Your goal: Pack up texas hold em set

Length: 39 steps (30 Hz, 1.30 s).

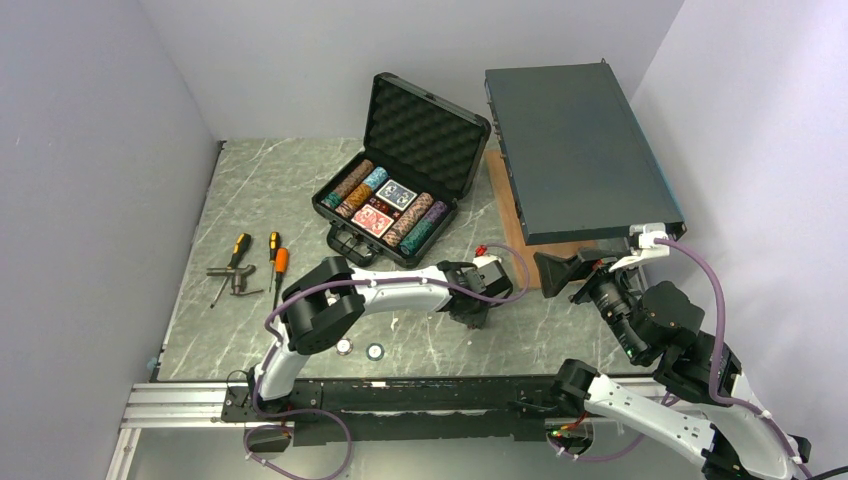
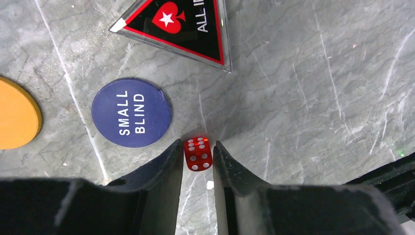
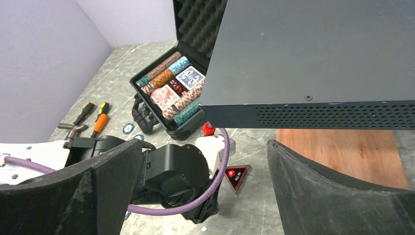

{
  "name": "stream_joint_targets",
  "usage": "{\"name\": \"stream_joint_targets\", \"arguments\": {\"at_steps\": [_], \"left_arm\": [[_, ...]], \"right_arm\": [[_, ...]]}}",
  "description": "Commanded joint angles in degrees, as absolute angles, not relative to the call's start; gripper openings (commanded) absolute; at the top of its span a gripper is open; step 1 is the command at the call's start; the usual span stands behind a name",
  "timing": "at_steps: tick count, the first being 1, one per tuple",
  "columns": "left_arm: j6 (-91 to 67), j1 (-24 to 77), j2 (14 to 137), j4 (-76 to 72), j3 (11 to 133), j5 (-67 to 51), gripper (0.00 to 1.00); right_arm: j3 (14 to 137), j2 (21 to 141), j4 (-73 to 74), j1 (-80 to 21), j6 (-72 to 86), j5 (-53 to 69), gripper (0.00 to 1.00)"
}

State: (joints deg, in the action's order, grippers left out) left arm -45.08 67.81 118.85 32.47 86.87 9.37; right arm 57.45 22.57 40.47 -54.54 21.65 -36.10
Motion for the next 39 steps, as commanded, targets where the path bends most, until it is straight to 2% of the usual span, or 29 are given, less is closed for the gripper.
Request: {"name": "stream_joint_targets", "arguments": {"at_steps": [1, 4, 6, 9, 12, 17, 22, 26, 30, 39], "left_arm": [[-44.0, 68.2, 118.92, 33.46, 89.3, 11.08, 0.3], [-43.09, 68.33, 117.66, 33.57, 88.84, 12.64, 0.17], [-41.45, 68.3, 114.6, 32.66, 86.65, 13.68, 0.0], [-36.15, 66.88, 105.76, 25.94, 76.73, 13.8, 0.0], [-28.18, 61.32, 95.14, 19.6, 67.97, 6.79, 0.0], [-15.48, 45.48, 89.58, 23.29, 68.24, -9.25, 0.03], [-4.11, 32.35, 95.74, 30.77, 80.68, -12.29, 0.0], [2.26, 26.95, 105.06, 32.58, 90.7, -12.77, 0.0], [5.27, 25.17, 113.18, 35.63, 101.04, -11.52, 0.0], [7.07, 24.61, 122.75, 37.39, 108.64, -8.84, 0.01]], "right_arm": [[57.31, 23.16, 37.63, -54.58, 21.27, -35.71, 1.0], [57.22, 23.24, 37.62, -54.56, 21.28, -35.68, 1.0], [57.34, 23.33, 37.74, -54.57, 21.14, -35.75, 1.0], [58.06, 23.38, 38.71, -54.59, 20.96, -36.72, 1.0], [57.49, 22.69, 38.0, -54.58, 20.18, -37.29, 1.0], [56.95, 23.07, 36.28, -54.53, 18.74, -36.91, 1.0], [56.92, 24.04, 35.69, -54.58, 18.55, -36.44, 1.0], [56.94, 24.1, 35.76, -54.58, 18.72, -36.49, 1.0], [57.19, 24.2, 36.18, -54.58, 18.3, -37.07, 1.0], [56.34, 25.45, 34.46, -54.58, 17.4, -37.56, 1.0]]}}
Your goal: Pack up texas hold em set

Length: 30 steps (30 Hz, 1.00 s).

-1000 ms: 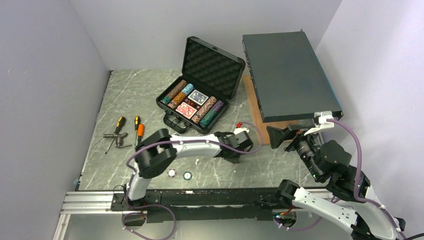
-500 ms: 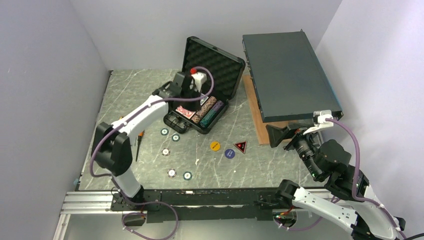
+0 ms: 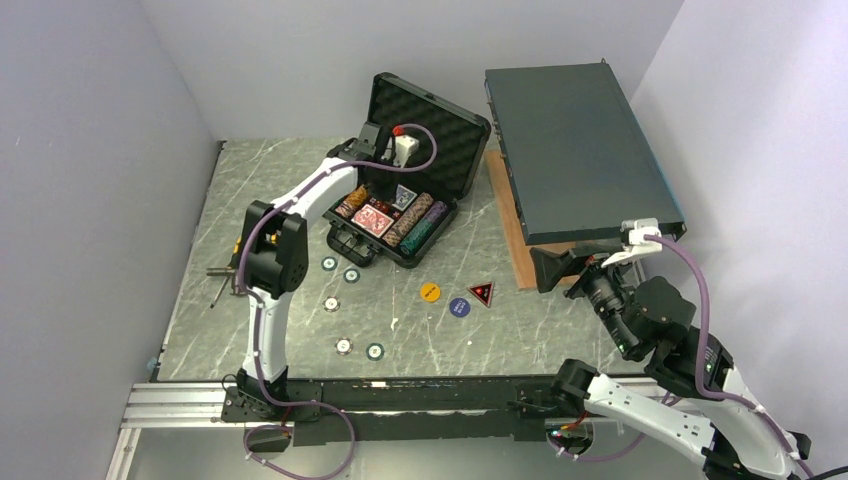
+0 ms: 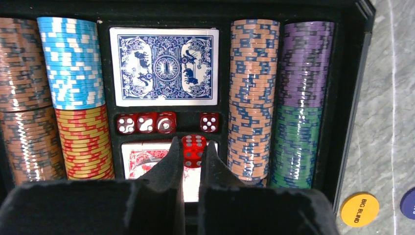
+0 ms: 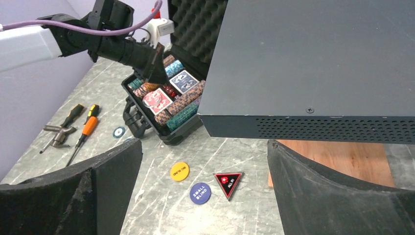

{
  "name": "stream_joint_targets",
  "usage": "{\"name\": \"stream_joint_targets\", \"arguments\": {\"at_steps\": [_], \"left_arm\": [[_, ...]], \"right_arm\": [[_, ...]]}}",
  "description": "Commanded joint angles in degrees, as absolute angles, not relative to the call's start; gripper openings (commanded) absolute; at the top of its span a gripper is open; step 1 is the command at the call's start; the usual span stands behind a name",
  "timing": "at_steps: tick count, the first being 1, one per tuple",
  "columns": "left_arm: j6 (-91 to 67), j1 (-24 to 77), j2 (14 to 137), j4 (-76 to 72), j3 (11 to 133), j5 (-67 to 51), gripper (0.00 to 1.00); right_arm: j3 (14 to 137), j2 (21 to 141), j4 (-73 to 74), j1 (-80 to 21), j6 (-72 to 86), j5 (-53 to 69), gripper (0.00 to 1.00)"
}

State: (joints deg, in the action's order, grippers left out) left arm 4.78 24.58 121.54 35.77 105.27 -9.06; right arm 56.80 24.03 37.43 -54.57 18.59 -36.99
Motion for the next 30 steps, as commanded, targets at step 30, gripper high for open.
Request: {"name": "stream_joint_targets", "arguments": {"at_steps": [30], "left_arm": [[8.95, 24.59, 129.96, 38.06, 111.66, -7.85, 0.17]], "right_arm": [[55.28, 26.52, 33.83, -54.58, 17.67, -37.38, 1.0]]}}
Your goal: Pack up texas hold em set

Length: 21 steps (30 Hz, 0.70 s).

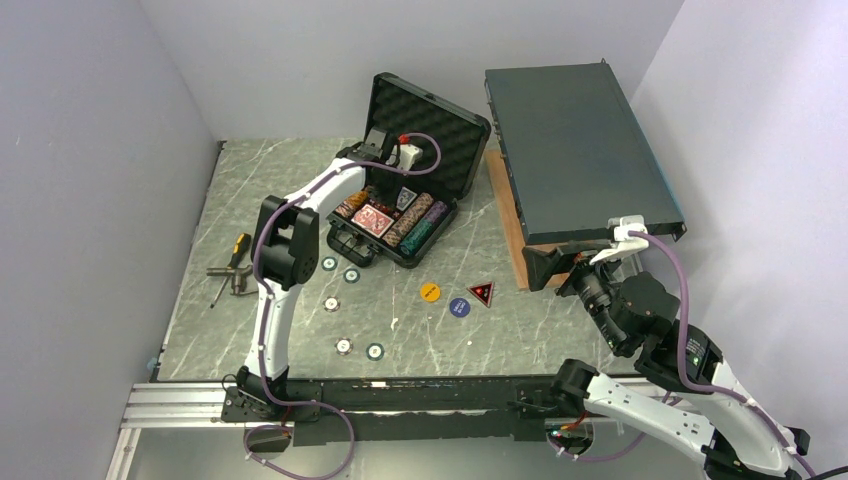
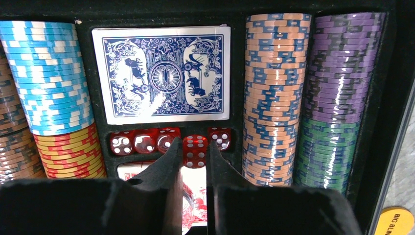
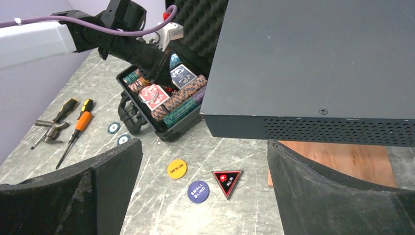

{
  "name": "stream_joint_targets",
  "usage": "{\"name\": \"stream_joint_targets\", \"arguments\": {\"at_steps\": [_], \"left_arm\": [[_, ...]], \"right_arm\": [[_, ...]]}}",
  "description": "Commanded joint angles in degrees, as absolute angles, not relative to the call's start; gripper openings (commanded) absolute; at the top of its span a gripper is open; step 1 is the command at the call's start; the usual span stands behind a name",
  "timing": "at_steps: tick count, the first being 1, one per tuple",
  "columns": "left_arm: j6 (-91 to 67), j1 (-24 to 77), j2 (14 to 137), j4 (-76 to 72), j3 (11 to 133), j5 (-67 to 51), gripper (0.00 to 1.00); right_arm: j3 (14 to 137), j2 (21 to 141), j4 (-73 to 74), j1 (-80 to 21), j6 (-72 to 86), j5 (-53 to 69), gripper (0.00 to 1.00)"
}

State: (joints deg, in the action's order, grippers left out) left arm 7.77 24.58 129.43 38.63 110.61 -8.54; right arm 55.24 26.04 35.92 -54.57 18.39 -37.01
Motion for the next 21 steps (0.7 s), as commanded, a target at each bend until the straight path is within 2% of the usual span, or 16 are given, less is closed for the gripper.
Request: {"name": "stream_joint_targets", "arguments": {"at_steps": [1, 14, 21], "left_arm": [[9.03, 24.61, 130.14, 38.1, 111.77, -7.77, 0.17], [9.06, 24.61, 131.8, 38.89, 113.84, -7.89, 0.25], [9.01, 24.61, 131.47, 38.54, 113.87, -7.63, 0.33]], "right_arm": [[55.24, 26.47, 33.77, -54.56, 17.67, -37.38, 1.0], [54.81, 27.04, 32.98, -54.58, 17.49, -36.7, 1.0], [54.8, 27.71, 32.83, -54.6, 17.51, -36.17, 1.0]]}}
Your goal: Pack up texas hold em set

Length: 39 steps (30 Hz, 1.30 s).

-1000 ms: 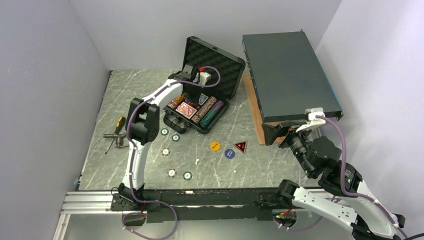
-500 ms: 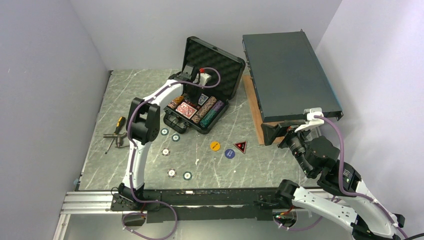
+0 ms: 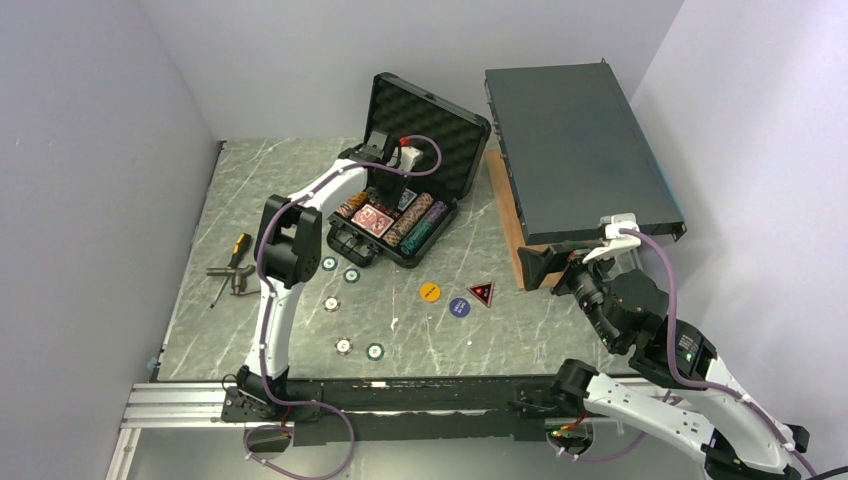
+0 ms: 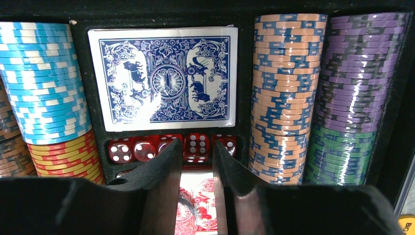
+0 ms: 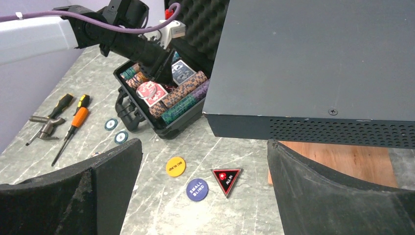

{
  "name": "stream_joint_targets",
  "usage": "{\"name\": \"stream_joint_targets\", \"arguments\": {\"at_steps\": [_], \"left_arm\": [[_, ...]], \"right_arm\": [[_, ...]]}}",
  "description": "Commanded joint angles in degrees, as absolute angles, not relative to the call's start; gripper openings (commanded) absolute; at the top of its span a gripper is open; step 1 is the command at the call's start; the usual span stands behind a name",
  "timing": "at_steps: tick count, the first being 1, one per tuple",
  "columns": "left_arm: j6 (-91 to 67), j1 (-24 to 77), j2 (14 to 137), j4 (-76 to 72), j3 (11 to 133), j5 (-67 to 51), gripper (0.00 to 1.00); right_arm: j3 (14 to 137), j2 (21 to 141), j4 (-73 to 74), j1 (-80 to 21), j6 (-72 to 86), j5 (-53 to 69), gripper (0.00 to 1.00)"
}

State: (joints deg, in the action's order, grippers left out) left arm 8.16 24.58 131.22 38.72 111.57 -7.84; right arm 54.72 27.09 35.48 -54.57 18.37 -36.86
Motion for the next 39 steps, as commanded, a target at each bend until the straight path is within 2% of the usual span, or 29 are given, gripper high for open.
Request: {"name": "stream_joint_targets", "arguments": {"at_steps": [1, 12, 23, 27, 33, 39], "left_arm": [[9.04, 24.61, 131.48, 38.5, 113.97, -7.49, 0.34], [8.95, 24.61, 129.05, 38.5, 113.57, -7.21, 0.37], [7.55, 23.82, 129.31, 37.56, 111.6, -7.26, 0.33], [6.55, 23.84, 128.13, 36.14, 107.78, -6.71, 0.29], [4.71, 23.82, 125.27, 32.94, 102.85, -6.47, 0.17], [3.22, 23.88, 123.34, 32.55, 100.74, -6.17, 0.14]], "right_arm": [[54.72, 27.69, 32.79, -54.58, 17.51, -36.13, 1.0], [54.24, 27.5, 32.54, -54.55, 17.8, -35.78, 1.0], [54.01, 26.69, 32.91, -54.51, 18.44, -35.6, 1.0], [53.75, 26.39, 32.63, -54.58, 18.46, -35.64, 1.0], [53.79, 27.01, 32.45, -54.59, 18.41, -35.2, 1.0], [53.67, 26.66, 32.54, -54.58, 18.63, -35.16, 1.0]]}}
